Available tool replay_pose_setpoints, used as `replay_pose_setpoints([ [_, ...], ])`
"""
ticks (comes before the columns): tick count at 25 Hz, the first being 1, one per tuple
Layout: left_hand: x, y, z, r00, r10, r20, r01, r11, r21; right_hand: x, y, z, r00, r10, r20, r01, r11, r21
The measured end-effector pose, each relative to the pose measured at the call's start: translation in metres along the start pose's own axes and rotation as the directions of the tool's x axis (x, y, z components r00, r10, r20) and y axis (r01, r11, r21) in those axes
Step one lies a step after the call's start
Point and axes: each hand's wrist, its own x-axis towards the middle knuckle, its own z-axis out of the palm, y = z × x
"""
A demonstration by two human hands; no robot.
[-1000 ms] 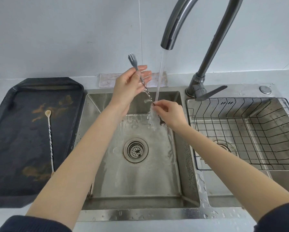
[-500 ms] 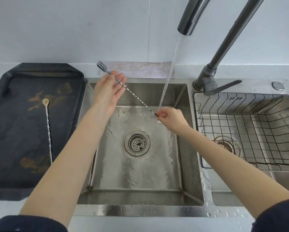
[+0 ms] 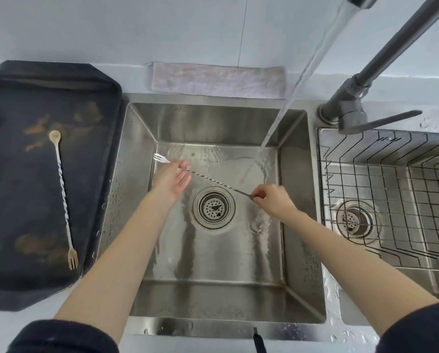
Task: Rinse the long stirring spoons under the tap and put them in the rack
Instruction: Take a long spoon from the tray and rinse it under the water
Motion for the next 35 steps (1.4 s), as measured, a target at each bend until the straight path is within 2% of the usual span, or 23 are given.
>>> replay_pose_setpoints([
  [7,0.025,-0.039,-0.019,0.978,-0.194,-0.075,0.198,0.979,0.048,0.009,0.024,0.03,0.991,0.129,0.04,-0.131,0.989,0.063],
  [16,0.034,-0.063,-0.034,0.955,-0.277,-0.106,0.285,0.956,0.071,0.007,0.028,0.038,0.988,0.144,0.059,-0.143,0.99,-0.017],
  [21,0.026,-0.06,-0.036,0.957,-0.276,-0.086,0.286,0.946,0.152,0.003,0.026,0.036,0.989,0.129,0.07,-0.123,0.989,-0.082],
  [25,0.015,-0.053,-0.037,0.973,-0.211,-0.097,0.231,0.931,0.282,-0.004,0.022,0.031,0.988,0.126,0.087,-0.116,0.987,-0.115],
  [29,0.001,-0.05,-0.039,0.983,-0.164,-0.08,0.181,0.826,0.534,-0.016,0.014,0.022,0.986,0.119,0.115,-0.102,0.983,-0.15],
  [33,-0.018,-0.045,-0.037,1.0,-0.005,0.015,-0.008,0.64,0.768,-0.032,0.001,0.011,0.989,0.049,0.141,-0.016,0.974,-0.225],
  [35,-0.03,-0.039,-0.039,0.995,0.059,0.084,-0.103,0.516,0.851,-0.044,-0.009,0.006,0.984,0.013,0.177,0.04,0.957,-0.288],
])
